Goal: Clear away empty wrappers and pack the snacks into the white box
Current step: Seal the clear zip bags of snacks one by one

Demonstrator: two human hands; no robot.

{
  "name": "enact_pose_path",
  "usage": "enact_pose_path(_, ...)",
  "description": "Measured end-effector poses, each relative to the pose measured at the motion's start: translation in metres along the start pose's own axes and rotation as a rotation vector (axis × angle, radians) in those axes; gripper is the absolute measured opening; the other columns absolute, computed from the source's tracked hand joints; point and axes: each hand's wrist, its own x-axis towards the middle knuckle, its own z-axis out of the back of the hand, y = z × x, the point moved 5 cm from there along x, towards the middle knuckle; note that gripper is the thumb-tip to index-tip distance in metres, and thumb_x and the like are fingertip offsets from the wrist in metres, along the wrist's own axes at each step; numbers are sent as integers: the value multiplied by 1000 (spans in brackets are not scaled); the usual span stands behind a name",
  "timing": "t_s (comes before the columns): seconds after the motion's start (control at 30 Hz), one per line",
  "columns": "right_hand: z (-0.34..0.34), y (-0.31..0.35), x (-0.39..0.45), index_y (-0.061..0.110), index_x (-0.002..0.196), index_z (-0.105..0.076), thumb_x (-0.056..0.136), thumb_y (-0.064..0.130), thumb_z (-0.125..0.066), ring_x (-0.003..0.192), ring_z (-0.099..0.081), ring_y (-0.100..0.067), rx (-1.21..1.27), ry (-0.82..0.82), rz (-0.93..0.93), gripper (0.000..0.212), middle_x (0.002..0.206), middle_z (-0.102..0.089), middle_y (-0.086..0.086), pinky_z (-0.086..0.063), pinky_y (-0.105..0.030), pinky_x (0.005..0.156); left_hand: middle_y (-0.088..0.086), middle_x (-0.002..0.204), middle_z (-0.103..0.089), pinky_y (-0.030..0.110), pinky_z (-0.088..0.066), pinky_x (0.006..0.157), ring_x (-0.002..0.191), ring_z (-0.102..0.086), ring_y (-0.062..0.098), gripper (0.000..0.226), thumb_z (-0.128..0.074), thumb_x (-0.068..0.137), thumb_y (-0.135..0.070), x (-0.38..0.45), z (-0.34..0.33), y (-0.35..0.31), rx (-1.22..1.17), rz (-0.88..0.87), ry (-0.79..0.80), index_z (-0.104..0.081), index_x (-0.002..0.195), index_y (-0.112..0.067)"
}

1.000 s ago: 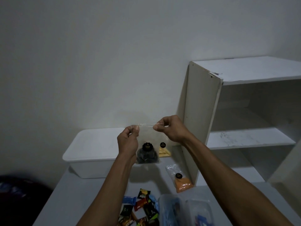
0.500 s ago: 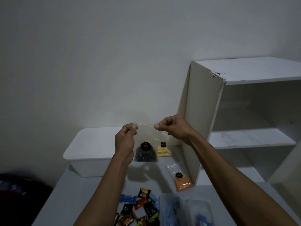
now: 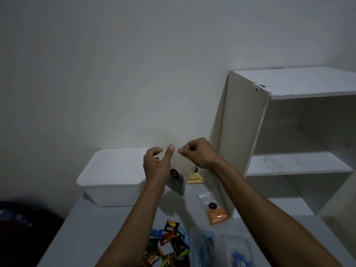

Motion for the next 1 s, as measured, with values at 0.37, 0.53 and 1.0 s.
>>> enact_pose_path(0.37,-21,-8,-4,15,71,-69,90,27,-71,42,-48,3,164,-2,-95,23,57,-59,9,-38,-15,44,32,124,-51,57,-47,94,117,-47,51,27,-73,79,-28,6,0,1,111,29,16,-61,55,-21)
enact_pose_path(0.53,-28,-20,-10,16,68,-70,89,29,-72,58,-57,-3,106,50,-70,25,60,-64,9,-46,-24,63,18,127,-58,47,-51,95,118,-53,38,26,-74,78,-34,16,7,13,93,83,-6,-63,61,-18)
enact_pose_path(1.0,-27,-17,-9,13,73,-66,93,27,-66,57,-47,-7,3,47,46,24,61,-56,7,-42,-26,60,-1,121,-59,36,-47,88,118,-49,23,28,-61,85,-57,17,18,15,125,18,25,-62,99,-32)
